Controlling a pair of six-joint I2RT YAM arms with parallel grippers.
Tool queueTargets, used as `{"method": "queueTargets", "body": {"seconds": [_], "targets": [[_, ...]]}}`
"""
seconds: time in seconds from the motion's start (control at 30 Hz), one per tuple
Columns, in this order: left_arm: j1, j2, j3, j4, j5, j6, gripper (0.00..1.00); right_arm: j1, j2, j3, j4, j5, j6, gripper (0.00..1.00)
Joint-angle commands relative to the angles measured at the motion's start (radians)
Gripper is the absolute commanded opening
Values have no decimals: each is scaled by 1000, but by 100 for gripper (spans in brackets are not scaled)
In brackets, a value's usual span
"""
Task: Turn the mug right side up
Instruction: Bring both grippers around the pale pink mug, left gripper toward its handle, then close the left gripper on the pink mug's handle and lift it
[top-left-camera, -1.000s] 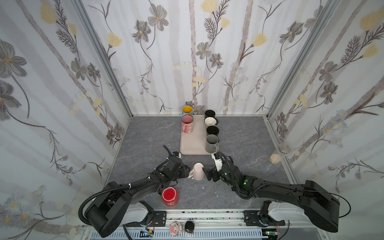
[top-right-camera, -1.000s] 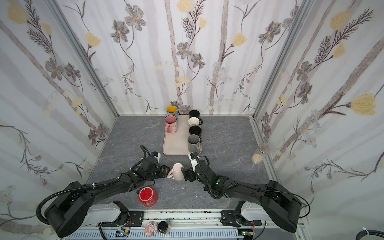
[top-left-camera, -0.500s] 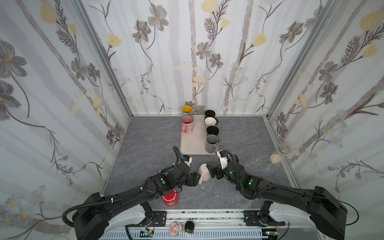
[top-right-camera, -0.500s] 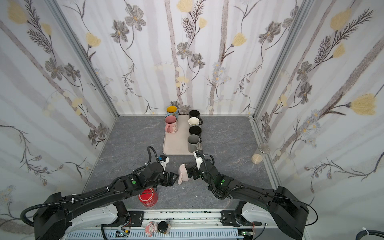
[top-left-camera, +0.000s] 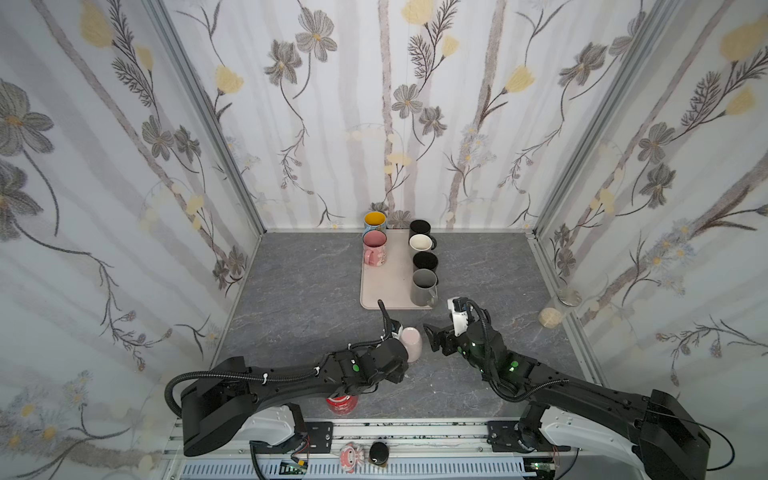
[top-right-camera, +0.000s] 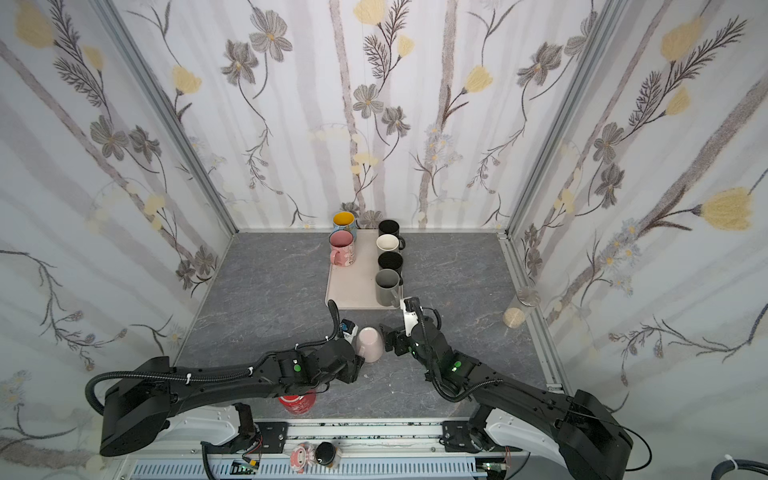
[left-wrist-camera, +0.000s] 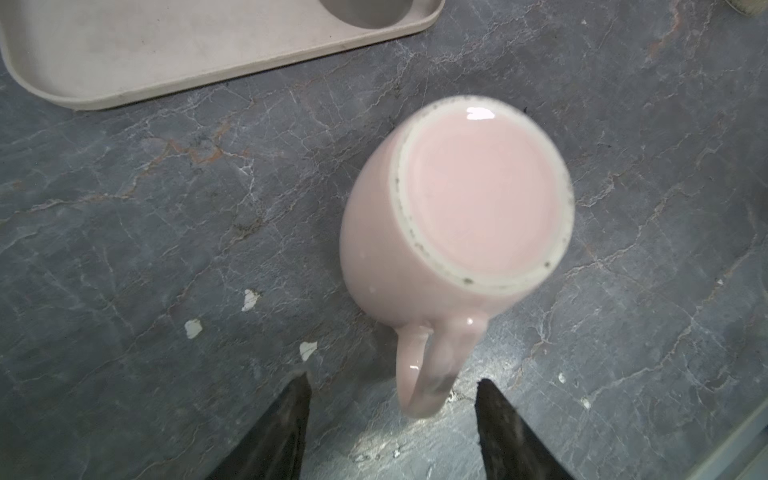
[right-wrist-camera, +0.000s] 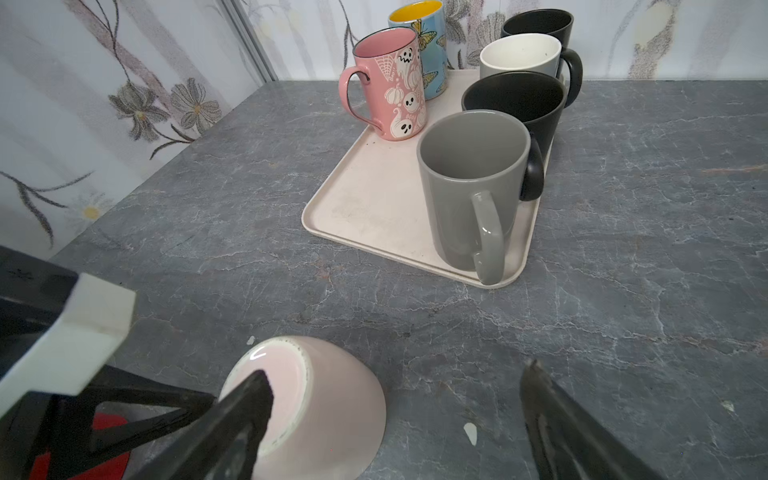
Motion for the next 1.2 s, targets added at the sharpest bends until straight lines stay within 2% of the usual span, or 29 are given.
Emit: {"method": "queueTargets", "body": {"seconds": [0.0,0.1,0.27,0.33,0.43,0.5,1.1,1.17], "targets": [[-1,47,32,23,-55,41,55,-2,-12,-6,-7,21,11,93],[-2,74,49,18,-67,57,52,-3,-13,-7,-4,18,14,93],[1,99,49,23,-87,65,35,-4,-5,-11,9,13,18,93],[1,111,47,32,-89,70,35,-5,-2,-9,12,10,19,93],[0,131,52,33,-103,77,42,-4,0,-5,13,4,19,93],[0,135,48,42,-113,83,42,-5,1,-4,13,6,18,93],[0,76,-12,160,-107,148,1,-5,-2,-1,28,-14,19,93],[3,62,-15,168,-112,144,0,-5,-6,2,33,-22,18,93]]}}
